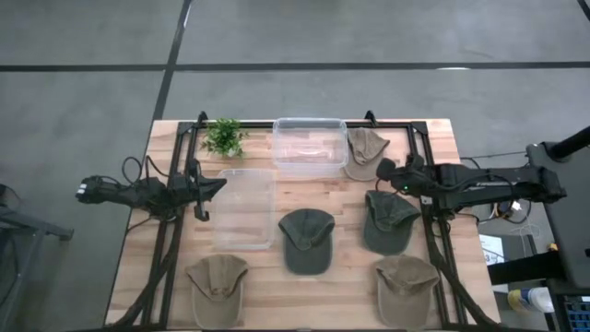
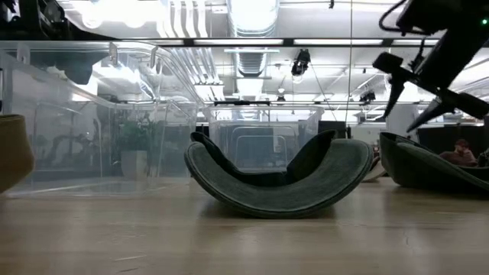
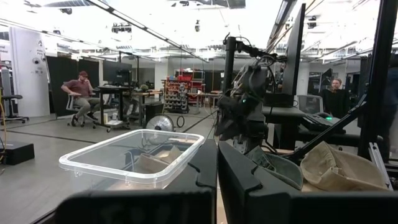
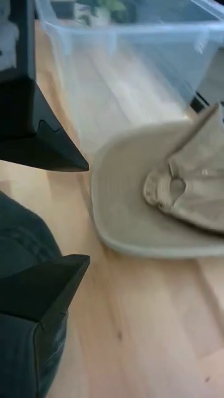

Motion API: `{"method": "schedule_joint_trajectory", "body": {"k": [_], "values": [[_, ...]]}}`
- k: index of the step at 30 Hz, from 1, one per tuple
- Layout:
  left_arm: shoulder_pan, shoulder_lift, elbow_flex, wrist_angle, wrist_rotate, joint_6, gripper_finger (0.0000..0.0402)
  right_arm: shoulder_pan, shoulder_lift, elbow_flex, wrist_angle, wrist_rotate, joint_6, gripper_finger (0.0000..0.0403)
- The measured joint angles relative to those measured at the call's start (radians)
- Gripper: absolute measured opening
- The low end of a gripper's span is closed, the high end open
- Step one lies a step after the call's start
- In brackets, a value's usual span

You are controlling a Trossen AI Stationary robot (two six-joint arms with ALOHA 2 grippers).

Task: Pick & Place hat
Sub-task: Put the top brown cap into the top transparent bin

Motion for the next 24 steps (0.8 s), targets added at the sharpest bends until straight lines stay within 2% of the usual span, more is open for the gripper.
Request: {"method": "schedule_joint_trajectory", "body": {"k": [7, 10, 16, 24], "values": [[0.0, 0.0, 0.0, 0.0, 0.0, 0.0, 0.0007, 0.0, 0.017, -0.094, 0.012, 0.043, 0.151, 0.0224], [0.0, 0.0, 0.0, 0.0, 0.0, 0.0, 0.0007, -0.007, 0.032, -0.136, 0.091, 0.068, 0.192, 0.0224], [0.0, 0.0, 0.0, 0.0, 0.0, 0.0, 0.0007, -0.062, 0.08, -0.241, 0.395, 0.078, 0.171, 0.0224], [0.0, 0.0, 0.0, 0.0, 0.0, 0.0, 0.0007, -0.126, 0.117, -0.268, 0.441, 0.127, 0.175, 0.0214]]}}
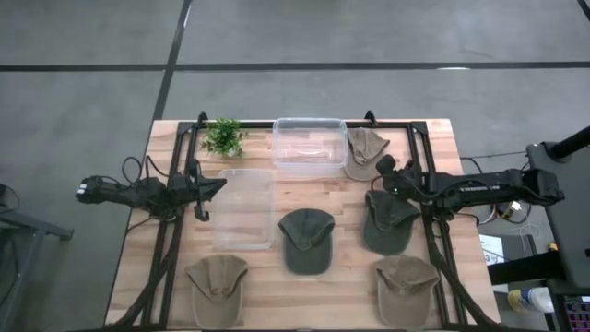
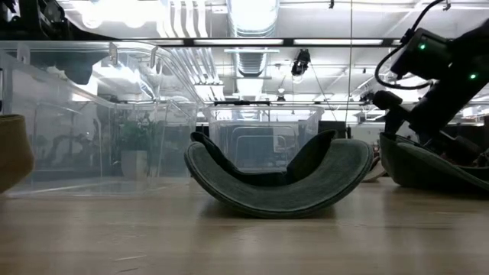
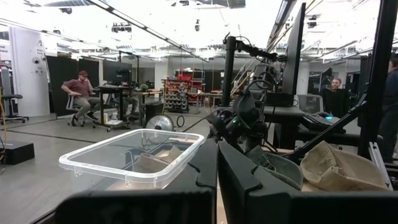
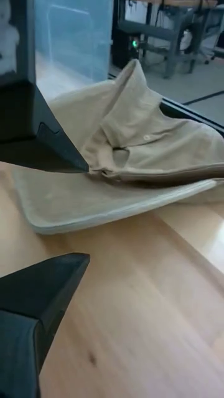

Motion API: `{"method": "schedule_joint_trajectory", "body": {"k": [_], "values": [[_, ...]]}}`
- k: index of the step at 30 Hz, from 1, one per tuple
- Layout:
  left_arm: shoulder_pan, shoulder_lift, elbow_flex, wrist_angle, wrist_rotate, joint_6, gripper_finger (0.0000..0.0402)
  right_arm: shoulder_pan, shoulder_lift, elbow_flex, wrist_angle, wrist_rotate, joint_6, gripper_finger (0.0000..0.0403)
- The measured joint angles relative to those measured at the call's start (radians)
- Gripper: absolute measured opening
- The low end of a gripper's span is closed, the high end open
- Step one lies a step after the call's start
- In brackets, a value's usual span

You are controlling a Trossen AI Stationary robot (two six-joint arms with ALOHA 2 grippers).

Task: Pick & Place hat
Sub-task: Put the top brown cap into the top transparent bin

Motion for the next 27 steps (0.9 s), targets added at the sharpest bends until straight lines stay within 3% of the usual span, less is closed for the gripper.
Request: {"method": "schedule_joint_trajectory", "body": {"k": [12, 21, 27], "values": [[0.0, 0.0, 0.0, 0.0, 0.0, 0.0, 0.0007, -0.116, 0.067, -0.001, 0.112, -0.008, -0.14, 0.0201], [0.0, 0.0, 0.0, 0.0, 0.0, 0.0, 0.0007, -0.177, 0.169, -0.004, 0.194, -0.087, -0.174, 0.0198], [0.0, 0.0, 0.0, 0.0, 0.0, 0.0, 0.0007, -0.207, 0.224, -0.004, 0.248, -0.15, -0.228, 0.013]]}}
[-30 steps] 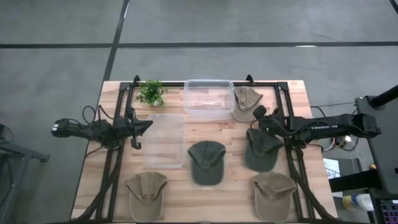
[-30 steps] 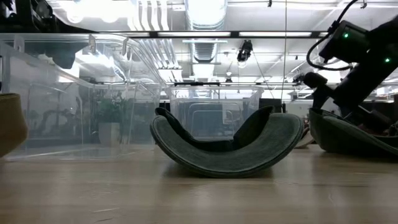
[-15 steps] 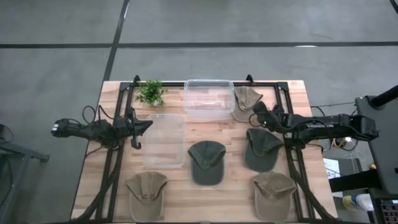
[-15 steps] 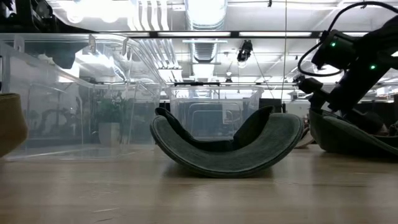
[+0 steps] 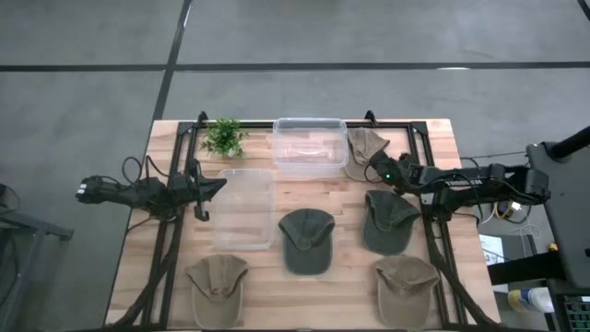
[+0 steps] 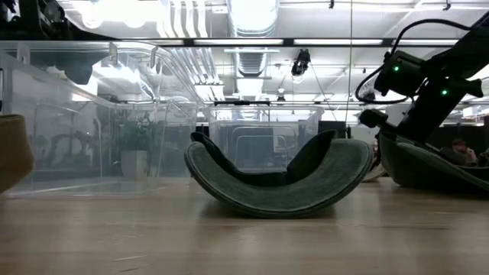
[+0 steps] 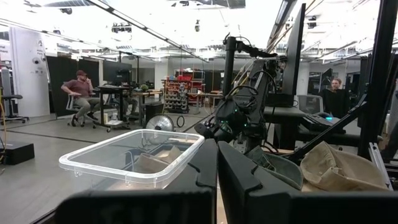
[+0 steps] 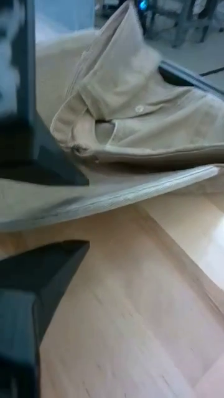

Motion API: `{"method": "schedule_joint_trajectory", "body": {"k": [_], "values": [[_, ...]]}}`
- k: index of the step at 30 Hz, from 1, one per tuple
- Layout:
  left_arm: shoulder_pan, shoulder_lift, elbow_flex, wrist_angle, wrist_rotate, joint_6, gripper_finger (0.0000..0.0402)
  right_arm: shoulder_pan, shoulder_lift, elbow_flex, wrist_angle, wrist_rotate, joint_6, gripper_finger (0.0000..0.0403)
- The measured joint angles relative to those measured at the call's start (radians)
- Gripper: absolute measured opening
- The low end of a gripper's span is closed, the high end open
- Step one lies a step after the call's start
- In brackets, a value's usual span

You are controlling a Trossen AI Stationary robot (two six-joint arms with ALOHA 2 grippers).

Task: Pick & Place hat
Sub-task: Put the top brown cap into the top transparent bin

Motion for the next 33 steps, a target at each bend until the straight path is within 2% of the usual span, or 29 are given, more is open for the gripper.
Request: {"method": "schedule_joint_trajectory", "body": {"k": [4, 6, 11, 15, 18, 24, 28, 33], "values": [[0.0, 0.0, 0.0, 0.0, 0.0, 0.0, 0.0007, -0.008, 0.013, 0.001, 0.019, -0.012, -0.04, 0.0039], [0.0, 0.0, 0.0, 0.0, 0.0, 0.0, 0.0007, -0.008, 0.005, 0.005, 0.024, -0.01, -0.049, 0.002], [0.0, 0.0, 0.0, 0.0, 0.0, 0.0, 0.0007, -0.01, -0.055, 0.011, -0.032, 0.005, -0.067, 0.0013], [0.0, 0.0, 0.0, 0.0, 0.0, 0.0, 0.0007, -0.01, -0.131, 0.08, -0.254, 0.044, -0.09, 0.0012], [0.0, 0.0, 0.0, 0.0, 0.0, 0.0, 0.0007, -0.01, -0.18, 0.156, -0.406, 0.061, -0.193, 0.0011], [0.0, 0.0, 0.0, 0.0, 0.0, 0.0, 0.0007, -0.01, -0.242, 0.311, -0.602, 0.115, -0.391, 0.001], [0.0, 0.0, 0.0, 0.0, 0.0, 0.003, 0.0007, -0.01, -0.266, 0.397, -0.658, 0.149, -0.529, 0.001], [0.0, 0.0, 0.0, 0.0, -0.002, 0.123, 0.0007, -0.01, -0.275, 0.507, -0.682, 0.149, -0.722, 0.0009]]}}
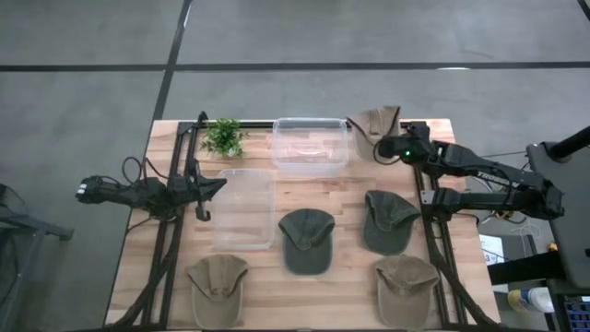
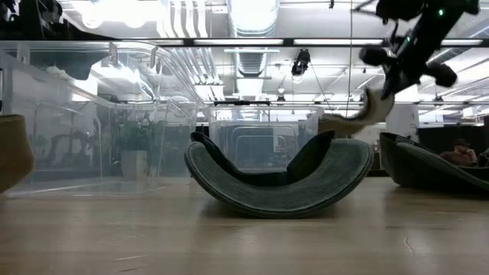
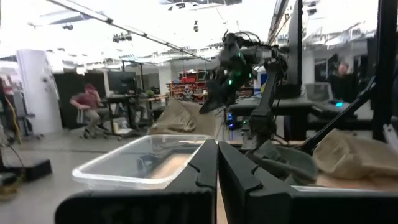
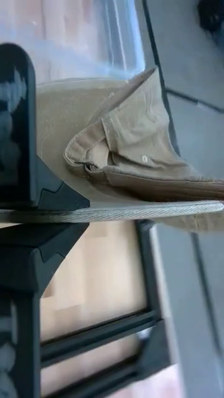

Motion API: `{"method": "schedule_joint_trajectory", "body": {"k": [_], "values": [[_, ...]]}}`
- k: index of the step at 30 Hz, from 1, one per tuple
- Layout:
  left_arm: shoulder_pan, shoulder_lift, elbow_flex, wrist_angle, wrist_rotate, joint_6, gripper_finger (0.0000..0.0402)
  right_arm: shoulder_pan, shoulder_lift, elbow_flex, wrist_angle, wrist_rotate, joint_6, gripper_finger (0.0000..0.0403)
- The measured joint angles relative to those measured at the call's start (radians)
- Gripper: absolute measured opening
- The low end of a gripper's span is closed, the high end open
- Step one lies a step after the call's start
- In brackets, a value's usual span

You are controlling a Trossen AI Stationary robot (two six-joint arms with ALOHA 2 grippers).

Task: Pick & Place hat
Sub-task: Put the top brown cap into the top transparent bin

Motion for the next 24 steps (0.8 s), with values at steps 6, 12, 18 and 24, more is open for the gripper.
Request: {"method": "schedule_joint_trajectory", "body": {"k": [6, 12, 18, 24], "values": [[0.0, 0.0, 0.0, 0.0, -0.002, -0.05, 0.0007, 0.0, 0.002, 0.14, -0.092, 0.048, -0.152, 0.0009], [0.0, 0.0, 0.0, 0.0, -0.002, -0.062, 0.0007, 0.0, 0.002, 0.268, -0.097, -0.008, -0.389, 0.0009], [0.0, 0.0, 0.0, 0.001, -0.002, -0.134, 0.0007, 0.0, 0.023, 0.385, -0.091, -0.169, -0.584, 0.0009], [0.0, 0.0, 0.0, 0.058, -0.002, -0.391, 0.0007, 0.0, 0.082, 0.48, -0.087, -0.343, -0.718, 0.001]]}}
